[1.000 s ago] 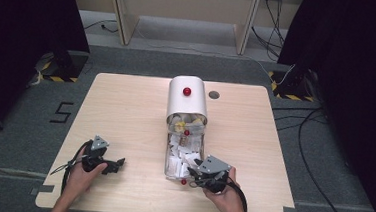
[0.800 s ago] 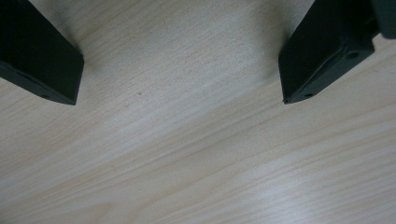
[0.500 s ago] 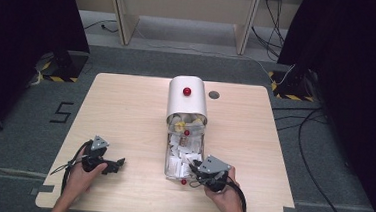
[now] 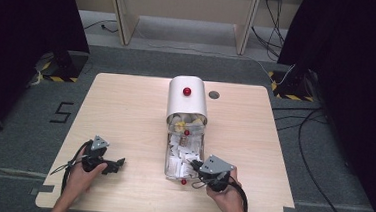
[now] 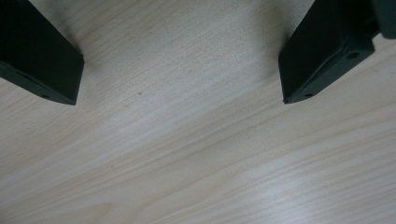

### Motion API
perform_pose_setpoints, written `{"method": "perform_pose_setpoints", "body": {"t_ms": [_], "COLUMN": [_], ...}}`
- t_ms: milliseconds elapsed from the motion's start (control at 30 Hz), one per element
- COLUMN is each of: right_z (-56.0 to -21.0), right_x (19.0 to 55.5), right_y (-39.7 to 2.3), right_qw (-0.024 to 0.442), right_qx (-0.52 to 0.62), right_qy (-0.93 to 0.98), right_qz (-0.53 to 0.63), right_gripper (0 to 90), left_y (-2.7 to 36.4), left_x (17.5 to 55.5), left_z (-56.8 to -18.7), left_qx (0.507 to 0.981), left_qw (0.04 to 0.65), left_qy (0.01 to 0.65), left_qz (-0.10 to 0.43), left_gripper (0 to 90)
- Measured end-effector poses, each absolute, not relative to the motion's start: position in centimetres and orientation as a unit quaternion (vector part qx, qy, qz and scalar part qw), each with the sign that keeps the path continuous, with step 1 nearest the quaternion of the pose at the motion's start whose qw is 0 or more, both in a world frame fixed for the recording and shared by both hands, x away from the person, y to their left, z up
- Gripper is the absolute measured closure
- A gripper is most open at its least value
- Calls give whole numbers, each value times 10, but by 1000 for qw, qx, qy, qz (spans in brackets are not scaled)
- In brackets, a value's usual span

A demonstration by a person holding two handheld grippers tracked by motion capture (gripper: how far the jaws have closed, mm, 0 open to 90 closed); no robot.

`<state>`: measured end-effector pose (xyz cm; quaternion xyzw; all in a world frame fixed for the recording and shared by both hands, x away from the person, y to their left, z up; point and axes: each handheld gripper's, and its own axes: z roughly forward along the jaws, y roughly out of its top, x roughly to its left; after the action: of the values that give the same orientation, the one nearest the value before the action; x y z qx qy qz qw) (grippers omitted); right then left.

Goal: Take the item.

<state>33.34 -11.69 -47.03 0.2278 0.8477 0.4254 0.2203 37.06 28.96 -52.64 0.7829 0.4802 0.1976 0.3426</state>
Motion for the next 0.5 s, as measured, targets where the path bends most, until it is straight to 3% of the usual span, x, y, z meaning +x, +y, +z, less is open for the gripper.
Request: {"method": "perform_pose_setpoints", "body": {"t_ms": [500], "right_z": [-460], "right_x": [334], "right_y": [-119], "right_qw": [226], "right_qx": [227], "right_qy": [840], "right_qz": [439], "right_gripper": [856], "left_y": [290], "left_x": [371], "left_z": [-526], "left_qx": [783], "left_qw": [342], "left_qy": [480], "left_qz": [198], "left_gripper": [0]}}
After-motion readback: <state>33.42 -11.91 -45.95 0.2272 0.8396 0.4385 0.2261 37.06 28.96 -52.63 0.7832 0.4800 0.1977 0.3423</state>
